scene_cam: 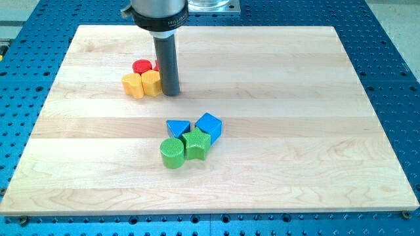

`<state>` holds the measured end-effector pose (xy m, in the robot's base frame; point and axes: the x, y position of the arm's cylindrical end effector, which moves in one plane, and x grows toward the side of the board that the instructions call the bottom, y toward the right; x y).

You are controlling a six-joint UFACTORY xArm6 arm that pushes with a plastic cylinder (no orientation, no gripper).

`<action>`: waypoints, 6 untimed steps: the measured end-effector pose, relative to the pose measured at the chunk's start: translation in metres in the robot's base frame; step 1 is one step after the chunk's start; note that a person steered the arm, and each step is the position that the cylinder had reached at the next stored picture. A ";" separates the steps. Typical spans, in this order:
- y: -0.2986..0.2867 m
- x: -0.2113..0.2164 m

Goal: Move the yellow blocks towards the center left

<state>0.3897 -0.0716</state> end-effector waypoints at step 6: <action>-0.087 0.009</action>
